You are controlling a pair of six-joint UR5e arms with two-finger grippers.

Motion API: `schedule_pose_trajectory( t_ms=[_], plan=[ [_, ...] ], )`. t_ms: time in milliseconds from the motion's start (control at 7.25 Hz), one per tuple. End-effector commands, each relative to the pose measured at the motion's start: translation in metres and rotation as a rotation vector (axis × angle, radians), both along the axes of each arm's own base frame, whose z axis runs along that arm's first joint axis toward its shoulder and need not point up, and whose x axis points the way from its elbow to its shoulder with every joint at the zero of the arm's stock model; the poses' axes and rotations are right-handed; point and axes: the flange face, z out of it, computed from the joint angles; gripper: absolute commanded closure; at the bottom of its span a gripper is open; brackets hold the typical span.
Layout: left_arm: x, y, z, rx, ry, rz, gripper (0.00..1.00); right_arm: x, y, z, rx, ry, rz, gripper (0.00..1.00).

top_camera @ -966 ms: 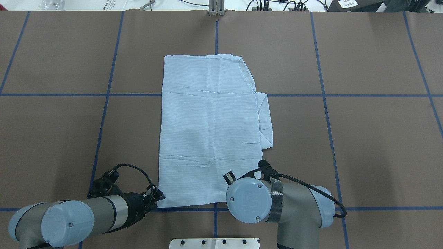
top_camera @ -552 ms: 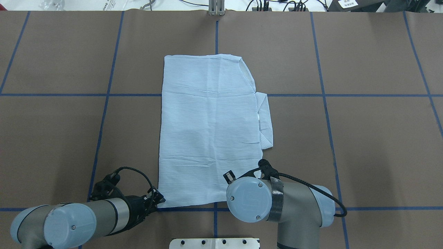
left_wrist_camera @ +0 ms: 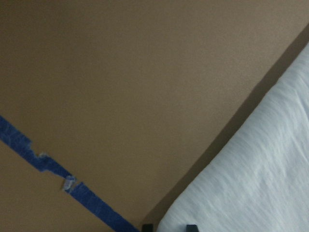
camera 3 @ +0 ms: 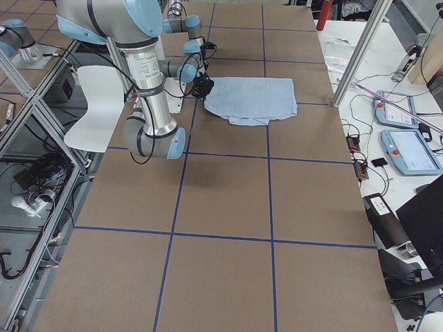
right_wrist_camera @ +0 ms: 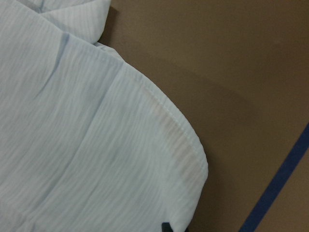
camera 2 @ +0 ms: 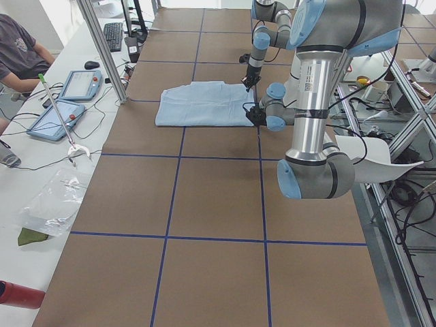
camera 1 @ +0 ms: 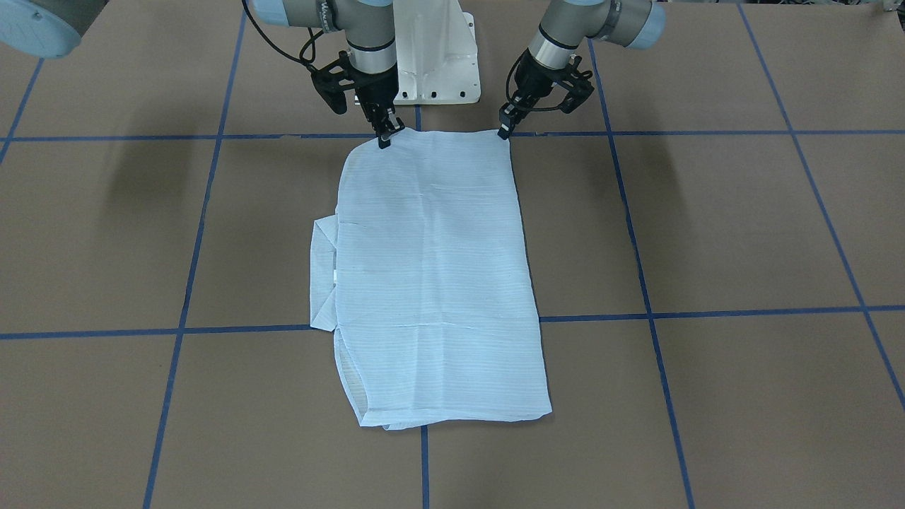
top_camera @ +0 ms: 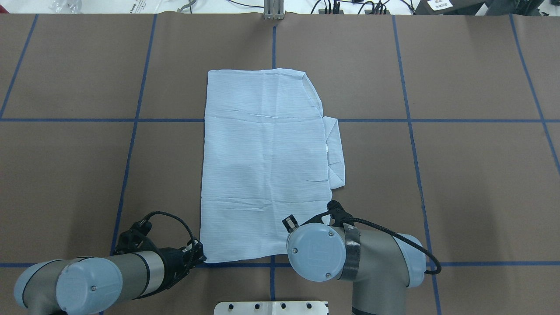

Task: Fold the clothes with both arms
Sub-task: 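Move the left gripper to the shirt's nearer corner and grasp it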

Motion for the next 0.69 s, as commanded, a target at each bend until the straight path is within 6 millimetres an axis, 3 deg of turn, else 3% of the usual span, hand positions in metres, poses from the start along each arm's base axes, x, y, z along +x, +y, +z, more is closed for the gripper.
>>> schedule_pose_trajectory(
  t_ms=[0, 138, 276, 552],
  plan=[
    [-0.022, -0.003, -0.036, 0.007, 0.075, -0.011, 1.00, 0.004, 0.002, 0.000, 0.000, -0.004, 0.003, 1.00],
    [-0.054, -0.001, -0.066, 0.011, 0.142, -0.016, 1.00, 0.014, 0.005, -0.011, 0.000, -0.032, 0.010, 1.00],
    [-0.083, 0.003, -0.092, -0.017, 0.190, -0.026, 1.00, 0.042, 0.013, -0.020, -0.001, -0.052, 0.006, 1.00],
    [-0.131, 0.008, -0.139, -0.055, 0.258, -0.041, 1.00, 0.118, 0.023, -0.069, 0.002, -0.092, 0.013, 1.00]
  ],
)
